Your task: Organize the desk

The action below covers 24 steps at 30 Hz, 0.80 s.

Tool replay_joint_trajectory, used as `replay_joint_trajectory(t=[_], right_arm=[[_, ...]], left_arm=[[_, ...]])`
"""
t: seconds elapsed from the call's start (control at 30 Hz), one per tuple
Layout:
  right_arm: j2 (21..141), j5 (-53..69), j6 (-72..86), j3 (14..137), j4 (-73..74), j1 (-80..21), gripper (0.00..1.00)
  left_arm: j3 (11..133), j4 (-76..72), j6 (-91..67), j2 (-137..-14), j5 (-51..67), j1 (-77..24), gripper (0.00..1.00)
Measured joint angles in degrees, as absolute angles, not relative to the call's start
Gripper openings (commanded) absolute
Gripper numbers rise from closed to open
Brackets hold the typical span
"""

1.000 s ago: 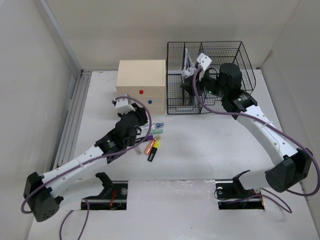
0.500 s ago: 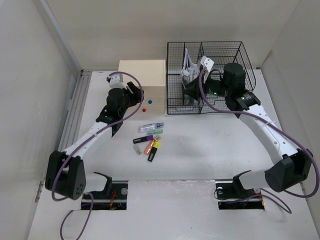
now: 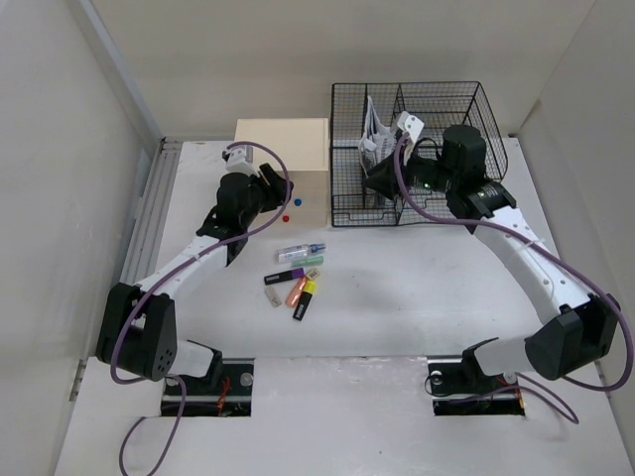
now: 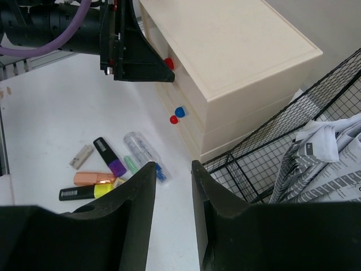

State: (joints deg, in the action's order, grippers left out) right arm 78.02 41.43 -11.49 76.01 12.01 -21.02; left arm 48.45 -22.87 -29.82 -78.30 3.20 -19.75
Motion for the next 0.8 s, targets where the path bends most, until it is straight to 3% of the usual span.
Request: replay_joint_trajectory(t=[0.47,0.8], right_arm=[[78.2,41.9,-10.9,76.0,12.0,-21.0,0.37],[78.2,42.1,-10.7,75.9,12.0,-21.0,0.37]], left_arm=[[50.0,-19.9,-27.4,-78.4,-7.9,-24.5,0.04],[50.1,-19.8,-27.0,-78.3,-12.1,-26.6,0.01]])
